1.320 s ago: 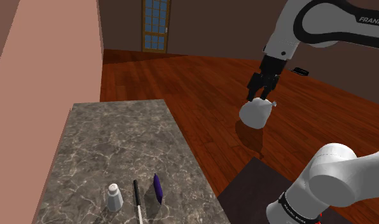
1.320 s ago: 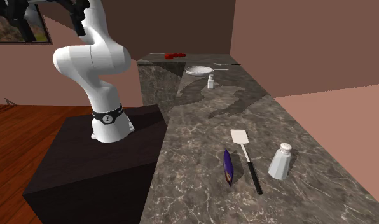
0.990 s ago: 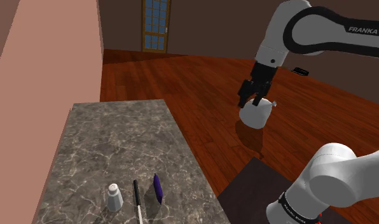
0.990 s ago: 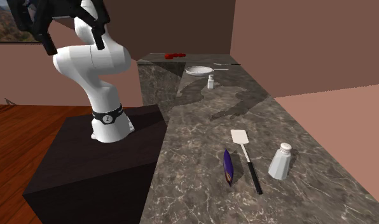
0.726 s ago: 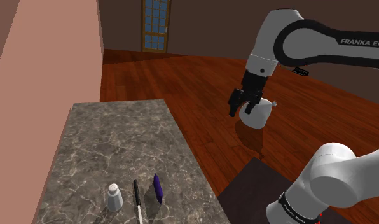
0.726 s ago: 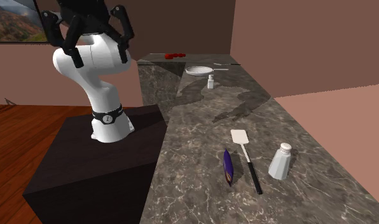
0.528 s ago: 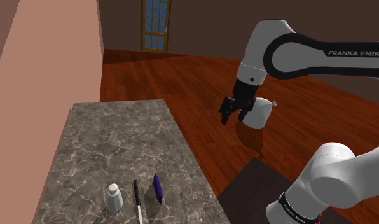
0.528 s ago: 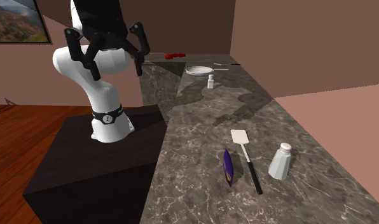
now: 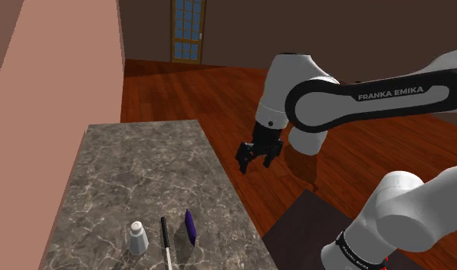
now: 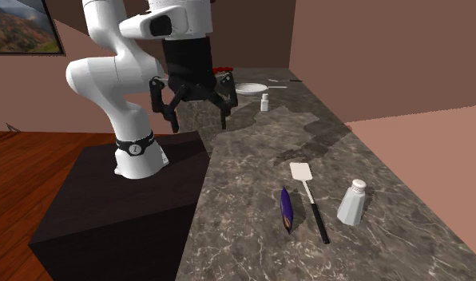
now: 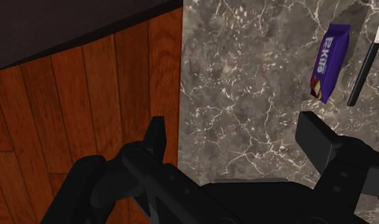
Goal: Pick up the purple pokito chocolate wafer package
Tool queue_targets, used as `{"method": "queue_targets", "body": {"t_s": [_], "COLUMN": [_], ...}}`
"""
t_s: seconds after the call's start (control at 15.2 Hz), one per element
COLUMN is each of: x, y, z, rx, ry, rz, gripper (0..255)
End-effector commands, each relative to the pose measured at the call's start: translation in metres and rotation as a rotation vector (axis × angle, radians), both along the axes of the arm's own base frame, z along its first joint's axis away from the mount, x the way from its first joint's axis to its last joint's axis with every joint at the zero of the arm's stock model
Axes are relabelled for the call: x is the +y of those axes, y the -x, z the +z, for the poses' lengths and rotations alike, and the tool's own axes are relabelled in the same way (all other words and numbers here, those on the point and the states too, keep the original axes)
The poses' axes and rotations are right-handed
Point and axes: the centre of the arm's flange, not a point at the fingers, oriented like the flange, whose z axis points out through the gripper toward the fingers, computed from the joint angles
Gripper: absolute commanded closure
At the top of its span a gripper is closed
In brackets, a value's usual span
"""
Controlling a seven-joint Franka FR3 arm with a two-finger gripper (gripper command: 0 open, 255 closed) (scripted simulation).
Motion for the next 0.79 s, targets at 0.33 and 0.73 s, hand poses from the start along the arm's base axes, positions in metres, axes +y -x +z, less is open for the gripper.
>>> {"method": "queue_targets", "body": {"t_s": [0.33, 0.73], "x": [0.070, 0.128], "y": [-0.025, -0.045], "z": [-0.059, -0.110], "rx": [0.006, 0.012], "ry": [0.014, 0.026], "rz": [-0.037, -0.067], "gripper": [0, 0]}}
